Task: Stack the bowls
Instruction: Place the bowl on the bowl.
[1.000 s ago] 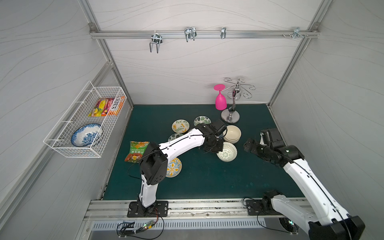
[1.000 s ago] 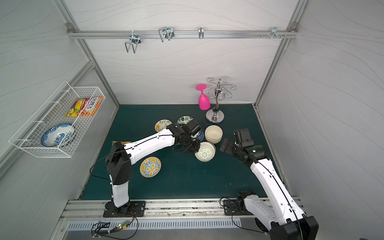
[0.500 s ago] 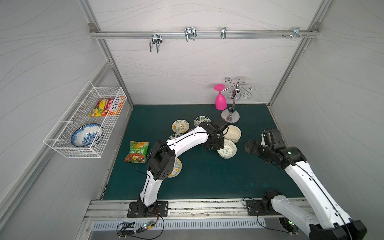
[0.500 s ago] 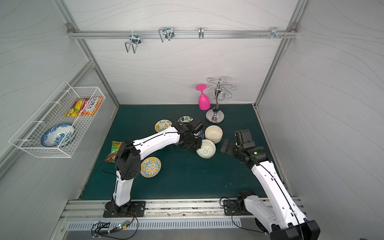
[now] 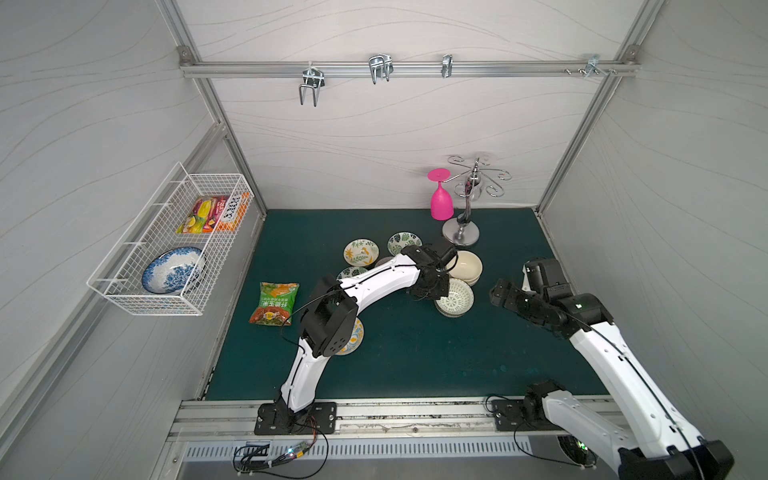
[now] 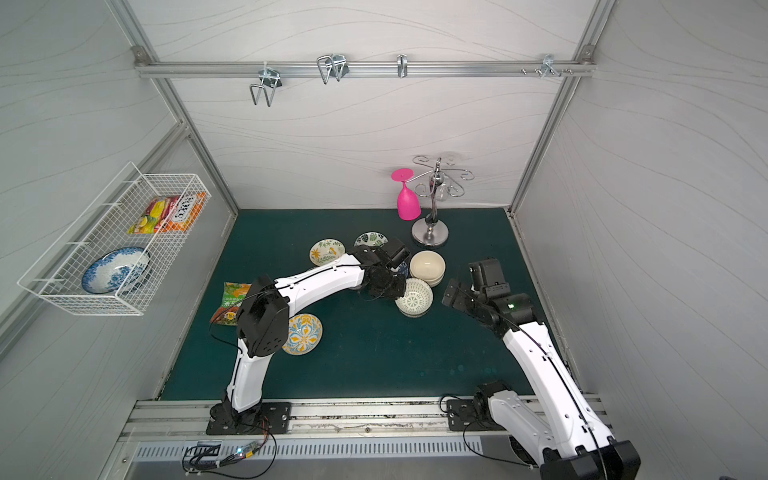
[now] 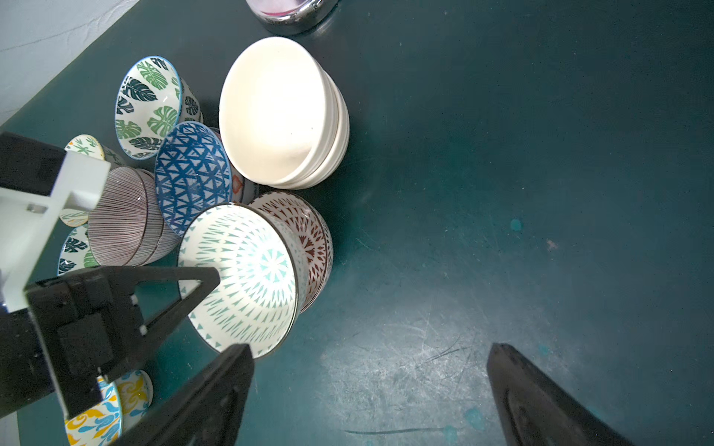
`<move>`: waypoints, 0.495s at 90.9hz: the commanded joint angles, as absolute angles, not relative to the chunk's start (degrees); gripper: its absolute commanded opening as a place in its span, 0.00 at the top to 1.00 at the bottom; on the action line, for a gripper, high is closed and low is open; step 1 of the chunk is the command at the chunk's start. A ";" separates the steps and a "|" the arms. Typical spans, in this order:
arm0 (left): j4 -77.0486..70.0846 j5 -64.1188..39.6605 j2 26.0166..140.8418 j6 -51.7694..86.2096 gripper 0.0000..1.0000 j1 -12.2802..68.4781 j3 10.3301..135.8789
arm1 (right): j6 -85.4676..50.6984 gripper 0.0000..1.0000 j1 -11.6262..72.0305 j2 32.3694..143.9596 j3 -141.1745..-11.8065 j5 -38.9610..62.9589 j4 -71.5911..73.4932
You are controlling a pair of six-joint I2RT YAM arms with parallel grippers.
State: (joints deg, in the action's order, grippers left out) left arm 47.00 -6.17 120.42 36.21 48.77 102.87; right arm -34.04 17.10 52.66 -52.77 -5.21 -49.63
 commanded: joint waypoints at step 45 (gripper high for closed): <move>44.66 -5.60 124.36 34.19 0.75 48.69 109.38 | -34.07 0.01 16.81 53.33 -56.34 -3.56 -51.59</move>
